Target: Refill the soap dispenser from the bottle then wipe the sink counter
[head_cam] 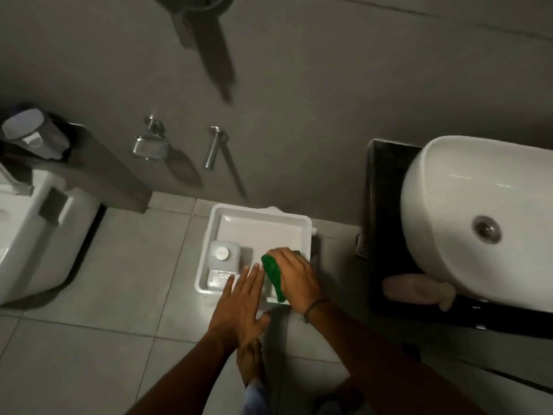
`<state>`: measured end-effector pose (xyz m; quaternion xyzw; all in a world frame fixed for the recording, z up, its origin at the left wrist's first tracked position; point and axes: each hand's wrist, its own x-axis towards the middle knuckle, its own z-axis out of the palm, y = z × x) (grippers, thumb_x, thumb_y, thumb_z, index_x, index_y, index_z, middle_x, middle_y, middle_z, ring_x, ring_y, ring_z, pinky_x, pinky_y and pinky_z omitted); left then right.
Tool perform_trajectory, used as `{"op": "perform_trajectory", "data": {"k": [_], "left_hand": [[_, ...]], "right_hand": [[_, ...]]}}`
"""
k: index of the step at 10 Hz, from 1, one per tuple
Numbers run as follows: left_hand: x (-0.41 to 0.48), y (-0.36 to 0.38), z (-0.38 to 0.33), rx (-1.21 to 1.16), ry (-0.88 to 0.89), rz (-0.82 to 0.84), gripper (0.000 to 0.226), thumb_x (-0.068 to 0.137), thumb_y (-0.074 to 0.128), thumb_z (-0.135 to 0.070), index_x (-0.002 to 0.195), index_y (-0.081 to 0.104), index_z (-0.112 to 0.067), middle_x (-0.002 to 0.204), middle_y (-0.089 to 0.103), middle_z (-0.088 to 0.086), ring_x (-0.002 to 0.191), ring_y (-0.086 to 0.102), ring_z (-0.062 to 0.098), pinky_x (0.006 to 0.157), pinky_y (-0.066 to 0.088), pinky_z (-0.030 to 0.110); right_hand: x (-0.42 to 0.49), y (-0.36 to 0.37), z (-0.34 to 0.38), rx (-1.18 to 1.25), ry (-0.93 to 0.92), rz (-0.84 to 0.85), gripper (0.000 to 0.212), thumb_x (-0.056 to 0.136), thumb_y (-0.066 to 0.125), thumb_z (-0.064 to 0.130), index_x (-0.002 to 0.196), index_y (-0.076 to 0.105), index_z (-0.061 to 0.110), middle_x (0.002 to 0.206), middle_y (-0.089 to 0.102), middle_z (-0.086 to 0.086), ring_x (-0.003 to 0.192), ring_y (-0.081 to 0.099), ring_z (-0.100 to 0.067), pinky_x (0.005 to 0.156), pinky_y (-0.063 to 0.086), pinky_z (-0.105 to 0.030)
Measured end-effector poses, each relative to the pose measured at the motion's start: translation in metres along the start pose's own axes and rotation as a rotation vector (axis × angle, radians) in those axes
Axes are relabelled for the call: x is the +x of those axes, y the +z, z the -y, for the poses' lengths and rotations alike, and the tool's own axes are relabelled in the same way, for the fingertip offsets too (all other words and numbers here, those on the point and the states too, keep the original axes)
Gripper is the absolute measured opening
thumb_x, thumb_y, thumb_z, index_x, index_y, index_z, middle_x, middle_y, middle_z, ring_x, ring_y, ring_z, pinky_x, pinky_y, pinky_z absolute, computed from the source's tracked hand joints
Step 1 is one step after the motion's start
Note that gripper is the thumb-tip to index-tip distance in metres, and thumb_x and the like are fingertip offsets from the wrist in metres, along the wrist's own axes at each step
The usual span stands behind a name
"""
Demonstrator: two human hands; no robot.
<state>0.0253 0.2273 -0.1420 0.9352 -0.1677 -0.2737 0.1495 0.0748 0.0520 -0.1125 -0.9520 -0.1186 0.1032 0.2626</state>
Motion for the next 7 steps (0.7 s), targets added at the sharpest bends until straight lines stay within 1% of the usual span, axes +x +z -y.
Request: {"op": "perform_trajectory", "data": {"k": [1,2,3,4,5,6,7], "left_hand": [[0.016,0.017,0.016,0.093,-0.004,0.015,0.092,0.094,0.025,-0.065,0.164,-0.014,-0.019,0.174,-0.016,0.006,0.162,-0.011,0.028,0.129,-0.013,0.049],[0.018,0.036,0.021,0.100,-0.021,-0.005,0.089,0.097,0.035,-0.057,0.165,-0.006,-0.017,0.174,-0.010,0.009,0.163,-0.004,0.032,0.130,-0.007,0.053],[0.017,0.043,0.019,0.085,-0.020,-0.040,0.088,0.097,0.037,-0.053,0.166,-0.002,-0.015,0.174,-0.009,0.010,0.162,-0.004,0.032,0.130,0.005,0.056],[0.018,0.041,0.021,0.080,-0.008,-0.045,0.088,0.096,0.037,-0.052,0.166,-0.005,-0.015,0.174,-0.012,0.010,0.162,-0.008,0.031,0.130,0.004,0.056],[0.017,0.042,0.022,0.079,-0.002,-0.049,0.089,0.096,0.039,-0.053,0.165,-0.001,-0.015,0.174,-0.007,0.011,0.162,-0.004,0.031,0.130,0.008,0.057],[0.016,0.034,0.018,0.125,0.013,-0.062,0.085,0.095,0.038,-0.053,0.164,0.014,-0.010,0.173,0.009,0.015,0.161,0.013,0.035,0.129,0.013,0.057],[0.005,0.027,0.006,0.156,0.025,-0.120,0.082,0.095,0.029,-0.056,0.159,0.033,-0.005,0.168,0.026,0.019,0.155,0.028,0.038,0.123,0.014,0.055]], "right_hand": [[0.044,0.023,-0.016,-0.104,-0.004,-0.010,0.041,0.088,0.072,0.007,0.129,0.063,0.007,0.126,0.068,-0.011,0.114,0.065,-0.031,0.104,0.052,-0.041],[0.068,0.050,-0.035,-0.186,-0.026,-0.027,0.038,0.090,0.070,0.004,0.127,0.064,0.003,0.125,0.068,-0.016,0.119,0.063,-0.038,0.104,0.051,-0.045],[0.066,0.076,-0.049,-0.318,0.029,0.102,0.055,0.097,0.057,0.005,0.150,0.042,0.006,0.156,0.044,-0.015,0.147,0.034,-0.040,0.119,0.033,-0.051],[0.055,0.096,-0.054,-0.404,0.087,0.185,0.075,0.096,0.058,0.017,0.160,0.018,0.015,0.168,0.017,-0.011,0.155,0.011,-0.037,0.123,0.021,-0.056],[0.051,0.103,-0.053,-0.413,0.101,0.180,0.084,0.094,0.062,0.028,0.160,0.013,0.017,0.169,0.012,-0.010,0.156,0.006,-0.036,0.124,0.016,-0.056],[0.053,0.088,-0.053,-0.411,0.083,0.235,0.090,0.093,0.060,0.047,0.161,0.009,0.017,0.170,0.006,-0.010,0.156,0.001,-0.035,0.125,0.012,-0.056],[0.040,0.074,-0.050,-0.367,0.034,0.210,0.093,0.092,0.054,0.056,0.161,0.005,0.018,0.170,0.002,-0.008,0.157,-0.003,-0.034,0.126,0.007,-0.055]]}}
